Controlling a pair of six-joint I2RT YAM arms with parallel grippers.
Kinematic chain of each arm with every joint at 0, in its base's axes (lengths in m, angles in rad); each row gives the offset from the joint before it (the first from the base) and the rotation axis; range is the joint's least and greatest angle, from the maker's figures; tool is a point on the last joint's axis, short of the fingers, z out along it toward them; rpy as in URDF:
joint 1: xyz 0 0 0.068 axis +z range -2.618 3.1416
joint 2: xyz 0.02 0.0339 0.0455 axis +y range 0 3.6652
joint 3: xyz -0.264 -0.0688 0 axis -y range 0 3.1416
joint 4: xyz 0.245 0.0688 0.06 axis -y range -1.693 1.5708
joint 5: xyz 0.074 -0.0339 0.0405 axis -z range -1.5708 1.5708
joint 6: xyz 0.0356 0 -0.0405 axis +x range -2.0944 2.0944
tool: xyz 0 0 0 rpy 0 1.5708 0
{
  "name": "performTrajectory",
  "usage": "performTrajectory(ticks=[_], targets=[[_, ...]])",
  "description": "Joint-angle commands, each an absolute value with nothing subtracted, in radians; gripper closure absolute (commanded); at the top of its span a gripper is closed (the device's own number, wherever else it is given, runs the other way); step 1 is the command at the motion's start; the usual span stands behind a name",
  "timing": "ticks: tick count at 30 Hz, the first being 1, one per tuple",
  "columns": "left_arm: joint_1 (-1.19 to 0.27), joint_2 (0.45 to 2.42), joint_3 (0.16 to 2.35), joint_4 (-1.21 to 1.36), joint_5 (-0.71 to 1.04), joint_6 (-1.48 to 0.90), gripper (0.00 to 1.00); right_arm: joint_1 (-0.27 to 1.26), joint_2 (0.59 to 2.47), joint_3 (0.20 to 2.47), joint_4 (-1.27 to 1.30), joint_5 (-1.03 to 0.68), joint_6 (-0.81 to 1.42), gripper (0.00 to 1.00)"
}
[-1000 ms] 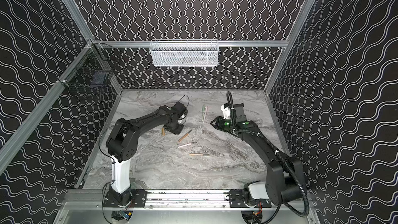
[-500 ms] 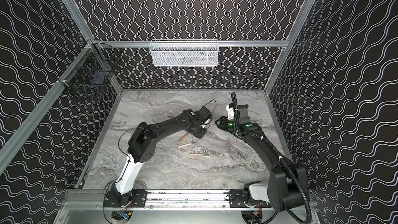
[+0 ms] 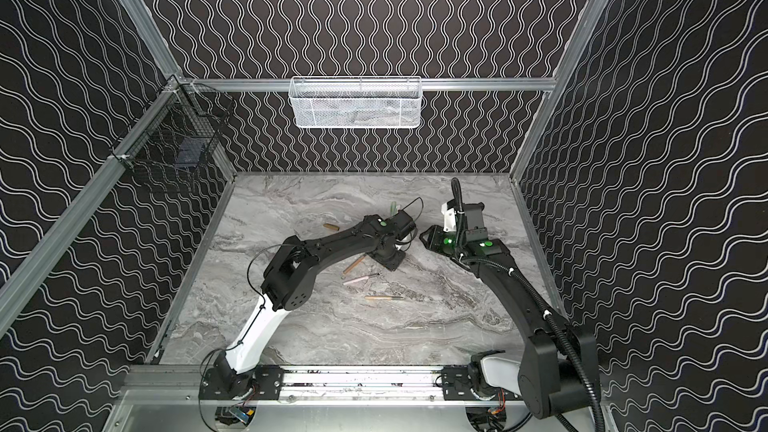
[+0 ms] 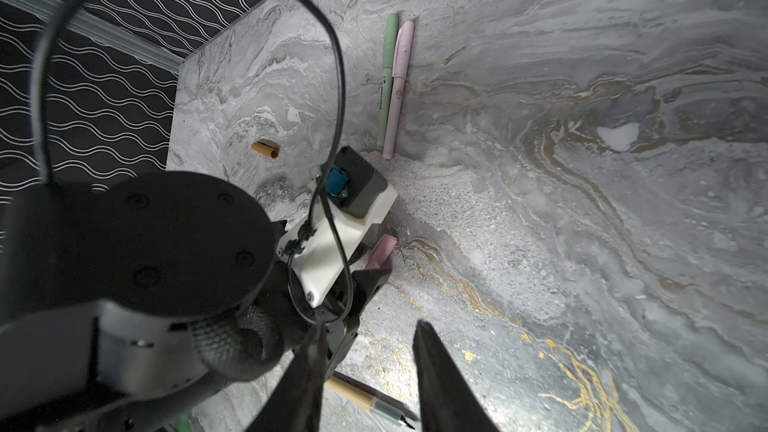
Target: Insert the pens into the pen caps
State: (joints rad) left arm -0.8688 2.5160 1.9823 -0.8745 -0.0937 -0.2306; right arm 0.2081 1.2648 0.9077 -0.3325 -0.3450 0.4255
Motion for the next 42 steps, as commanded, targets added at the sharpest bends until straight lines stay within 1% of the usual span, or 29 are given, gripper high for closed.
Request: performTrajectory(ticks=[1,6,8,10,12,14,16,19,23,30,33,40,42], targets=[[-0.865,2.46,1.971,-0.859,-0.082,-0.217,0.48,0.206,1.25,0.91,-0.347,-0.336,0.42,0.62],[-0.853,2.293,1.868,-0.849,-0.106,-0.161,0.44,0.206,1.238,0.9,-0.344,-0.337,0.423,0.62],[-0.845,2.213,1.769,-0.832,-0.125,-0.13,0.44,0.206,1.239,0.894,-0.344,-0.345,0.424,0.62],[-0.844,2.145,1.644,-0.825,-0.19,-0.094,0.44,0.206,1.24,0.884,-0.336,-0.356,0.427,0.62],[-0.837,2.105,1.526,-0.802,-0.196,-0.083,0.44,0.206,1.238,0.876,-0.325,-0.367,0.429,0.62],[-0.83,2.083,1.444,-0.771,-0.168,-0.087,0.44,0.207,1.243,0.871,-0.312,-0.376,0.431,0.62],[-0.827,2.078,1.398,-0.736,-0.125,-0.083,0.44,0.206,1.254,0.873,-0.302,-0.397,0.419,0.6],[-0.827,2.099,1.394,-0.727,-0.098,-0.066,0.44,0.207,1.249,0.878,-0.295,-0.416,0.418,0.58],[-0.821,2.137,1.428,-0.739,-0.114,-0.042,0.44,0.208,1.233,0.88,-0.305,-0.41,0.412,0.57],[-0.795,2.143,1.393,-0.744,-0.099,-0.048,0.52,0.208,1.233,0.875,-0.316,-0.403,0.414,0.59],[-0.791,2.125,1.366,-0.735,-0.093,-0.052,0.59,0.208,1.249,0.878,-0.311,-0.41,0.416,0.6],[-0.79,2.107,1.327,-0.724,-0.048,-0.037,0.69,0.209,1.261,0.9,-0.318,-0.403,0.413,0.61],[-0.793,2.108,1.329,-0.727,-0.031,-0.032,0.7,0.208,1.262,0.901,-0.316,-0.402,0.411,0.61]])
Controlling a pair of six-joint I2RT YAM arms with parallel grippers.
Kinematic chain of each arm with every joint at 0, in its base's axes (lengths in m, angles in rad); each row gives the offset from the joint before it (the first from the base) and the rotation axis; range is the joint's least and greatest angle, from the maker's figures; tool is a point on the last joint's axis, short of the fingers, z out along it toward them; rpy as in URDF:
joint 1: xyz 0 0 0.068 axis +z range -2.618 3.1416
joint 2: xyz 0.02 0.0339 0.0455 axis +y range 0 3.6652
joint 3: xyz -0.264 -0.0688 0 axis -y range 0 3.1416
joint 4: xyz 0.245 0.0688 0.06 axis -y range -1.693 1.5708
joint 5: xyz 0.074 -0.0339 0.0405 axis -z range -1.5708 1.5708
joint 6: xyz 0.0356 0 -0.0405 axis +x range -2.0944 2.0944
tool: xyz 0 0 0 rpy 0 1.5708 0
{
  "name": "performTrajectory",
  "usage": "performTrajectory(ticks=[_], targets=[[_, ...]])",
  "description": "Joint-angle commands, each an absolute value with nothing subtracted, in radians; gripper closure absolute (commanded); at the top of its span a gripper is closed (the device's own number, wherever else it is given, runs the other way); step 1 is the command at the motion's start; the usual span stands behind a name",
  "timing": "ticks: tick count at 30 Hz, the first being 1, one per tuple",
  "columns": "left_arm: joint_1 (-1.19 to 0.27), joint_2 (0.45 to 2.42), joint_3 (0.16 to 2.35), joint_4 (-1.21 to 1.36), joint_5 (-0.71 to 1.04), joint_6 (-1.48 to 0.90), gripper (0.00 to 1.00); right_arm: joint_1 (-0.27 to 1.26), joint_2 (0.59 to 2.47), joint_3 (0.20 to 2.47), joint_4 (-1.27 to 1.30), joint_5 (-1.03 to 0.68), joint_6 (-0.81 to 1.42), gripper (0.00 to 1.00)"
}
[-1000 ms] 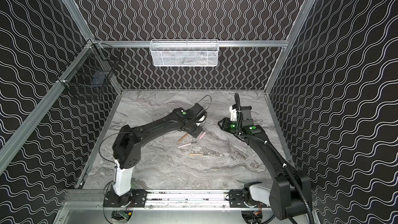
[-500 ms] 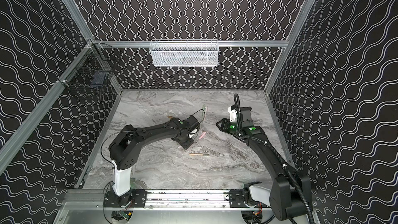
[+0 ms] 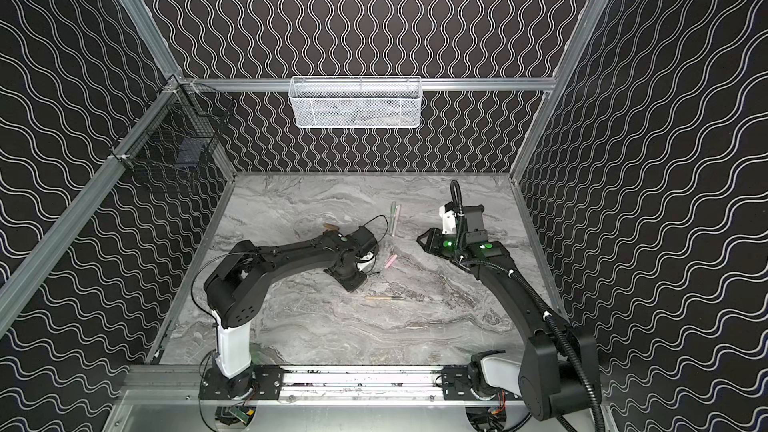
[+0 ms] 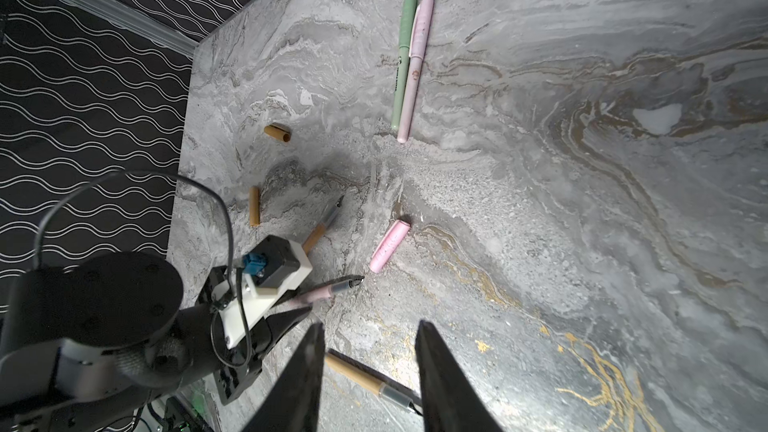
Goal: Insert the pens into the pen caps
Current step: 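Raise the pink pen nib-up with the left gripper while the right gripper approaches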
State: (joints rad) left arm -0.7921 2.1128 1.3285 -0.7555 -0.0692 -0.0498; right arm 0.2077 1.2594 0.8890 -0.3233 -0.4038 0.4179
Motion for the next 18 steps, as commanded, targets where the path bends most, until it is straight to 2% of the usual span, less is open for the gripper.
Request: performTrajectory(ticks=[1,8,18], targets=[[-0.792,2.109,1.328,-0.727,-0.022,-0.031,0.72,0.208,1.265,0.902,-0.316,-0.402,0.411,0.61],[-0.801,2.102,1.333,-0.741,0.021,-0.033,0.76,0.208,1.267,0.9,-0.316,-0.402,0.413,0.61],[-0.808,2.15,1.369,-0.773,-0.016,-0.035,0.7,0.206,1.263,0.897,-0.316,-0.397,0.414,0.61]])
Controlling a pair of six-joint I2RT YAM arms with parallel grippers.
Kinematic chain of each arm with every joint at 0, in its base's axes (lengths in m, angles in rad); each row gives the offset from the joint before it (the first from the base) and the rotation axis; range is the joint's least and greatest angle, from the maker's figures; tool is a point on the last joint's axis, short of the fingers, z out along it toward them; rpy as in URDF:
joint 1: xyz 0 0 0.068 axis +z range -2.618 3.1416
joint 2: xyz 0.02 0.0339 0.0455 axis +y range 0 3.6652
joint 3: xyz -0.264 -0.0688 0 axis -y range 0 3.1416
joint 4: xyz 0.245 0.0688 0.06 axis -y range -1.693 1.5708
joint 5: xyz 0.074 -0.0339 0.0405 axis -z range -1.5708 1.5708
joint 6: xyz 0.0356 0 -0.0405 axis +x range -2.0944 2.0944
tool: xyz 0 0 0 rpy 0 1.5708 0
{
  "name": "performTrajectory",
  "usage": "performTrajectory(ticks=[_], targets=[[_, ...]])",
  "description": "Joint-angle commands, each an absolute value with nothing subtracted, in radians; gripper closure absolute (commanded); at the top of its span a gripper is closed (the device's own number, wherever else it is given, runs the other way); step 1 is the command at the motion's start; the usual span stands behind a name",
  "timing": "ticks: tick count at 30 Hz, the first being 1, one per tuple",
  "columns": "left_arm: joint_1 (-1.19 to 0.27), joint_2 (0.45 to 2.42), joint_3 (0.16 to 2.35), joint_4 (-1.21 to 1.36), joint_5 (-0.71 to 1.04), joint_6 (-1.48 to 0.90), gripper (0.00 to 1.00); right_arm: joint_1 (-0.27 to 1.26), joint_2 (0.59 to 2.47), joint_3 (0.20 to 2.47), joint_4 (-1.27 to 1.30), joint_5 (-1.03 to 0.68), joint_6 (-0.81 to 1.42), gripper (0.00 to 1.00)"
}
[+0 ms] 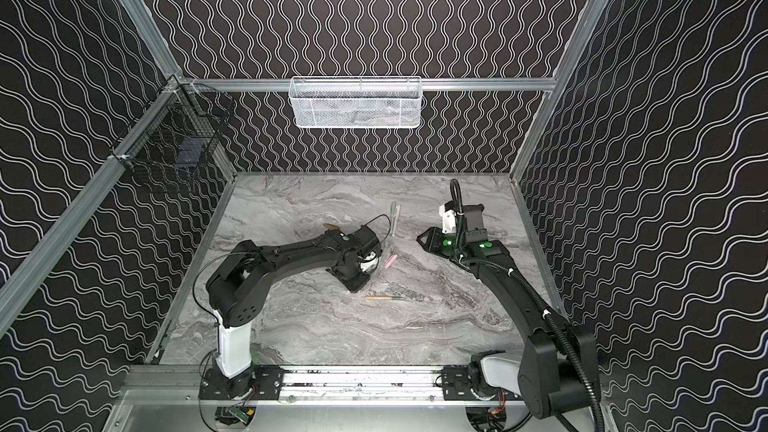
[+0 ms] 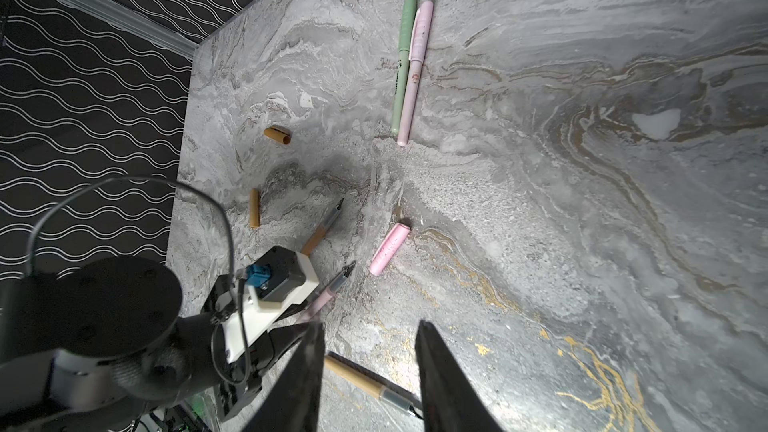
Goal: Insert the pens into the pen caps
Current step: 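Raise the pink pen nib-up with the left gripper while the right gripper approaches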
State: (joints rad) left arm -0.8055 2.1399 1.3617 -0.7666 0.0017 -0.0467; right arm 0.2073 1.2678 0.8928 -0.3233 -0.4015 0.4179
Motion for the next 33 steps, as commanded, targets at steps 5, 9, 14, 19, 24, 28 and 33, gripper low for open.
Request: performTrajectory(ticks=[5,9,14,19,24,28,33], targets=[[-0.808,2.125,1.32,-0.757,-0.015,-0.051,0.83,0.207,1.261,0.897,-0.319,-0.394,0.412,0.61],[-0.81,2.096,1.306,-0.745,-0.015,-0.057,0.9,0.207,1.255,0.891,-0.31,-0.409,0.423,0.61],[-0.814,2.024,1.3,-0.725,0.014,-0.059,0.94,0.207,1.234,0.888,-0.31,-0.416,0.43,0.61],[-0.815,1.881,1.285,-0.709,0.057,-0.055,0.96,0.206,1.153,0.885,-0.307,-0.382,0.413,0.61],[-0.796,1.744,1.323,-0.675,0.074,-0.042,0.99,0.209,1.08,0.834,-0.157,-0.503,0.49,0.6],[-0.767,1.655,1.3,-0.517,0.161,-0.041,1.0,0.244,1.06,0.834,-0.059,-0.568,0.531,0.59],[-0.726,1.562,1.158,-0.216,0.317,-0.111,1.0,0.411,1.1,0.905,-0.027,-0.558,0.472,0.52]])
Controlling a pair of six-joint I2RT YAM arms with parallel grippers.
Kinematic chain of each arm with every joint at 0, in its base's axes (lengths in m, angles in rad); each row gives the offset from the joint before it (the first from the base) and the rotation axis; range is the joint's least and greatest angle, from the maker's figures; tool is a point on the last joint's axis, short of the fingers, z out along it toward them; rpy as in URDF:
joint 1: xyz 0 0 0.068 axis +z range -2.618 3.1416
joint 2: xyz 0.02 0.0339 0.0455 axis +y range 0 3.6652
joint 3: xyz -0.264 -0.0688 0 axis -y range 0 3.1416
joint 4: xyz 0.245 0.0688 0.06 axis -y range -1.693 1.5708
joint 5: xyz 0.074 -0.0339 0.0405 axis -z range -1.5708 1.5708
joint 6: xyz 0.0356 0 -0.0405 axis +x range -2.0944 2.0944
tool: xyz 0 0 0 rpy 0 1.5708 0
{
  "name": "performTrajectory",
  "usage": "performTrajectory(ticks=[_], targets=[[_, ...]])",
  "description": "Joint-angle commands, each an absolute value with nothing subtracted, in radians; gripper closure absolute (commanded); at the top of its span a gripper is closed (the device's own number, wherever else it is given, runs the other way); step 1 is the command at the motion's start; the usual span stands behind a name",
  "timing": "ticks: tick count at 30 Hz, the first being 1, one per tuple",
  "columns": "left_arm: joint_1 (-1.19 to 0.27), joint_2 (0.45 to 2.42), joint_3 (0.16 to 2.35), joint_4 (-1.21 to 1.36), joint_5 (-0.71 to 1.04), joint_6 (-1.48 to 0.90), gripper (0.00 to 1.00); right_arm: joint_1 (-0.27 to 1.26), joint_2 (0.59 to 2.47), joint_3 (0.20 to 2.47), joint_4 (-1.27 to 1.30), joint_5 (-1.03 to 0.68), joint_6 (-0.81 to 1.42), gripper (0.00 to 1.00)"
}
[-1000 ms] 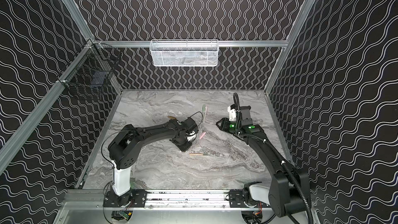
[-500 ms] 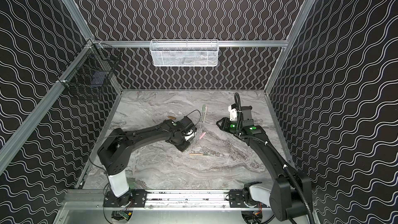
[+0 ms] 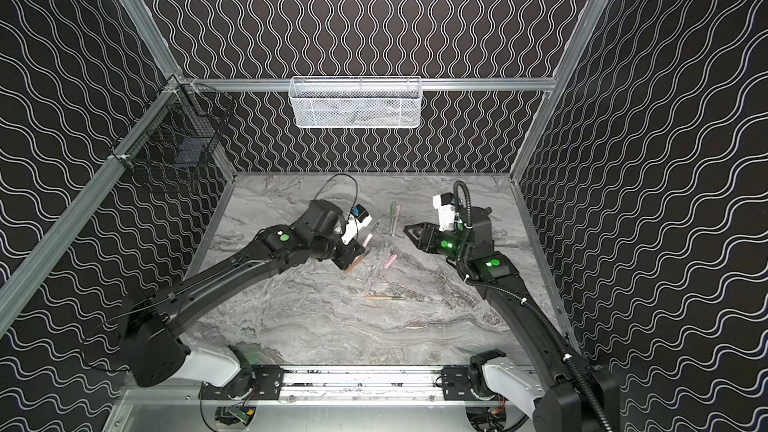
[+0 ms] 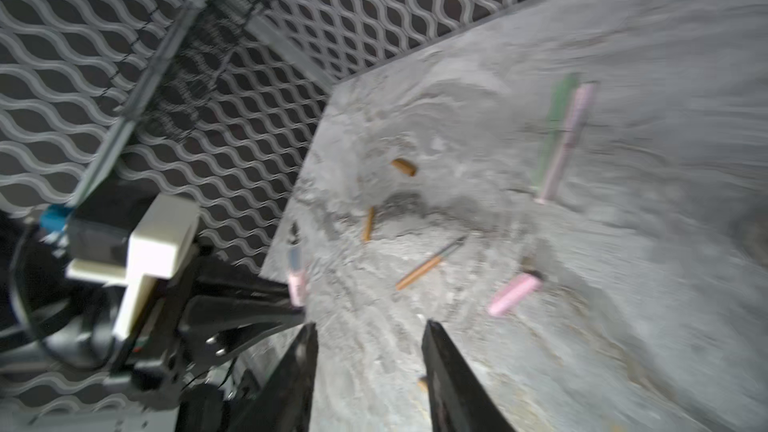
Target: Insert the pens into the pen caps
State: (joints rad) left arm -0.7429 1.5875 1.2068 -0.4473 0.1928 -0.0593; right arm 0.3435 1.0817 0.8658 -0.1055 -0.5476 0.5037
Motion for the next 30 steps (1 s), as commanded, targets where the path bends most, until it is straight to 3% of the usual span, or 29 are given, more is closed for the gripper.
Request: performTrajectory(ticks=[1,10,16,20,21,22,25,27,30], targets=[[-0.719,1.551,1.139,-0.182,0.34,-0.13,1.0,0.456,1.11,0.922,-0.032,-0.535,0.456,0.5],[-0.702,1.445,1.062,-0.072,0.431,-0.216,1.0,0.563,1.214,0.99,0.011,-0.444,0.493,0.5],[-0.702,1.442,1.073,-0.053,0.494,-0.233,1.0,0.581,1.25,1.036,0.007,-0.466,0.462,0.7],[-0.702,1.439,1.072,-0.053,0.499,-0.236,1.0,0.594,1.237,1.036,0.027,-0.429,0.478,0.94],[-0.701,1.437,1.071,-0.049,0.503,-0.236,0.98,0.599,1.236,1.04,0.023,-0.425,0.474,1.0],[-0.702,1.436,1.071,-0.048,0.504,-0.236,0.9,0.605,1.236,1.048,0.017,-0.422,0.472,1.0],[-0.702,1.439,1.073,-0.053,0.514,-0.228,0.59,0.607,1.232,1.053,0.021,-0.432,0.481,1.0],[-0.701,1.442,1.074,-0.061,0.507,-0.223,0.54,0.607,1.23,1.058,0.023,-0.44,0.486,1.0],[-0.702,1.449,1.081,-0.073,0.505,-0.216,0.54,0.611,1.232,1.064,0.02,-0.457,0.479,1.0]])
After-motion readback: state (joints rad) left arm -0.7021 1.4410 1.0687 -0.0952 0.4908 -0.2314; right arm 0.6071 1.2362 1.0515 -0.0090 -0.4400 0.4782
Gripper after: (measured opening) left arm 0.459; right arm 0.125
